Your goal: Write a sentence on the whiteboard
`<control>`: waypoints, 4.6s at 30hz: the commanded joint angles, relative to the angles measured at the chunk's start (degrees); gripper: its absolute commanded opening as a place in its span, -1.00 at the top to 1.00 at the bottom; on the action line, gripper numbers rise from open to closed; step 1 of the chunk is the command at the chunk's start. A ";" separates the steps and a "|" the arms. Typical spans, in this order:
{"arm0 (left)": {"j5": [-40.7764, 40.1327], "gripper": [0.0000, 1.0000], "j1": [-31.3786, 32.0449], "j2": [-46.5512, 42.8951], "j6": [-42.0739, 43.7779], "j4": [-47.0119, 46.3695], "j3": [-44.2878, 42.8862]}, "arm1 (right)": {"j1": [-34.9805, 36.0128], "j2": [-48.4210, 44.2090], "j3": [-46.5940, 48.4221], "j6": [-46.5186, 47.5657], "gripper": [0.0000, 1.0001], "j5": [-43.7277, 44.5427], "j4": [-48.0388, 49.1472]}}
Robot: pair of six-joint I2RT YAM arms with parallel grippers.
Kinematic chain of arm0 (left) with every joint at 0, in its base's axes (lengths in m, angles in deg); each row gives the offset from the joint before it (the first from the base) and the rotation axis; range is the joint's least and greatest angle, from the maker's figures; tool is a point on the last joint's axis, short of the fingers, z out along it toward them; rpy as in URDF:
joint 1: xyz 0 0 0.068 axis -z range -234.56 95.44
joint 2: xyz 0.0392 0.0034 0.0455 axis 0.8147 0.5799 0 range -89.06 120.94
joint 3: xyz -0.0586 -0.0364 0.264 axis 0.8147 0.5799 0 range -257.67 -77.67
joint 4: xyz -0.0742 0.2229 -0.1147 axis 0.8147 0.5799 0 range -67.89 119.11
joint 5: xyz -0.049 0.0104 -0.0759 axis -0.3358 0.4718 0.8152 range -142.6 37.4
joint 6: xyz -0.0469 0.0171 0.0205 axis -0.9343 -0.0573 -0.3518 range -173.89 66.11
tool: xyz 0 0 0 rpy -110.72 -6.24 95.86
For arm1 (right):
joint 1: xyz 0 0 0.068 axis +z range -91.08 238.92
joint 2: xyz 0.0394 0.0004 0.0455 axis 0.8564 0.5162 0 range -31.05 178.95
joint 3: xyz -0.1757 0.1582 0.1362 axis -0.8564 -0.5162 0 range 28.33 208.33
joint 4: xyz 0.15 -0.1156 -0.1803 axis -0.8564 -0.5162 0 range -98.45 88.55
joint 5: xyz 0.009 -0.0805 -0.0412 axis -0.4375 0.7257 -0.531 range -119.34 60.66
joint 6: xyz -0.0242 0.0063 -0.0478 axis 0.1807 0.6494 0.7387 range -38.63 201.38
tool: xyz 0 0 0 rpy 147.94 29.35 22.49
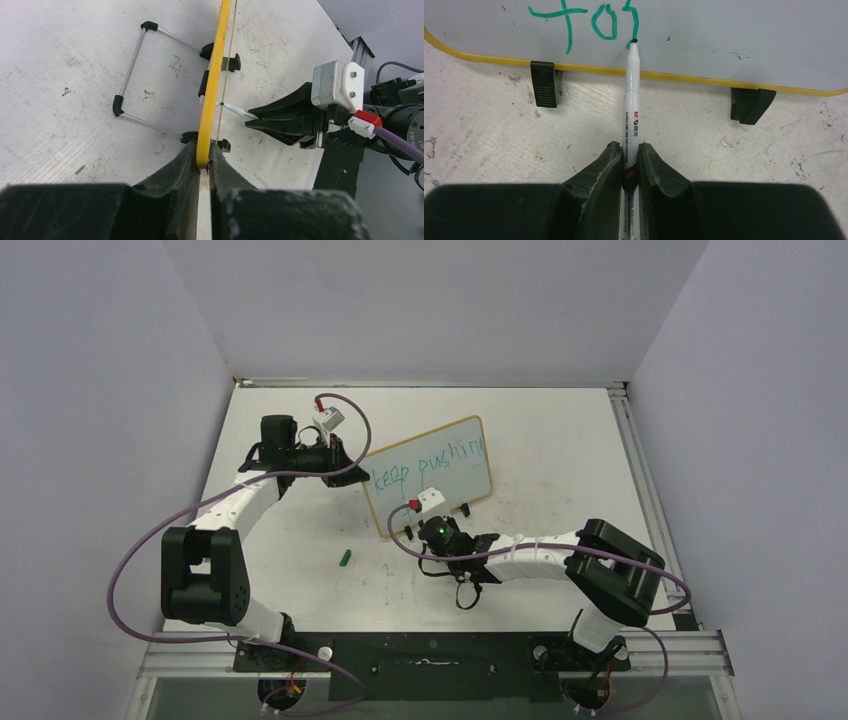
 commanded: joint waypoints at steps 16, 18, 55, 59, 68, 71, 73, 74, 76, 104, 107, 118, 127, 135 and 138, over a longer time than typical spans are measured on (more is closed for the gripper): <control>-0.30 1.00 0.09 -1.95 1.05 -0.56 -2.49 | -2.10 -4.50 0.00 1.80 0.89 1.50 3.11; -0.30 1.00 0.10 -1.93 1.09 -0.56 -2.50 | -1.89 -5.85 -0.75 2.10 0.89 1.53 3.77; -0.14 1.00 0.14 -2.08 1.04 -0.55 -2.62 | -4.40 -1.63 -1.16 -0.75 0.89 -2.96 0.17; -0.14 1.00 0.14 -2.19 1.01 -0.55 -2.58 | -4.43 -0.99 -0.62 -0.61 0.89 -3.67 -0.62; -0.30 1.00 0.12 -2.15 1.03 -0.55 -2.58 | -4.48 -1.03 -0.20 -0.72 0.89 -2.40 -1.31; -0.30 1.00 0.12 -2.11 1.01 -0.63 -2.59 | -4.68 -1.21 0.29 -0.45 0.89 -1.61 -0.74; -0.32 1.00 0.07 -2.12 1.02 -0.64 -2.64 | -4.80 -1.46 0.79 -0.07 0.89 -1.26 -0.32; -0.30 1.00 0.09 -2.20 0.99 -0.64 -2.61 | -4.88 -1.56 1.03 0.08 0.89 -1.02 -0.08; -0.31 1.00 0.07 -2.12 1.03 -0.64 -2.53 | -5.05 -1.76 1.52 0.53 0.89 -0.48 0.40; -0.31 1.00 0.05 -2.24 1.02 -0.59 -2.64 | -5.23 -1.78 -1.11 -2.12 0.89 -1.50 -0.80; -0.30 1.00 0.06 -2.26 1.04 -0.57 -2.58 | -5.25 -1.79 -1.04 -2.17 0.89 -1.35 -0.98; -0.21 1.00 0.05 -2.35 1.04 -0.64 -2.48 | -5.51 -1.39 1.13 -0.37 0.89 -0.64 -0.84; -0.21 1.00 0.05 -2.20 0.99 -0.64 -2.62 | -6.29 -1.99 3.34 1.61 0.89 0.11 -0.96; -0.24 1.00 0.05 -2.24 0.96 -0.65 -2.59 | -6.96 -2.24 4.25 2.95 0.89 0.33 -1.13; -0.29 1.00 0.07 -2.20 1.00 -0.65 -2.49 | -6.92 -2.57 3.86 2.50 0.89 0.34 -1.15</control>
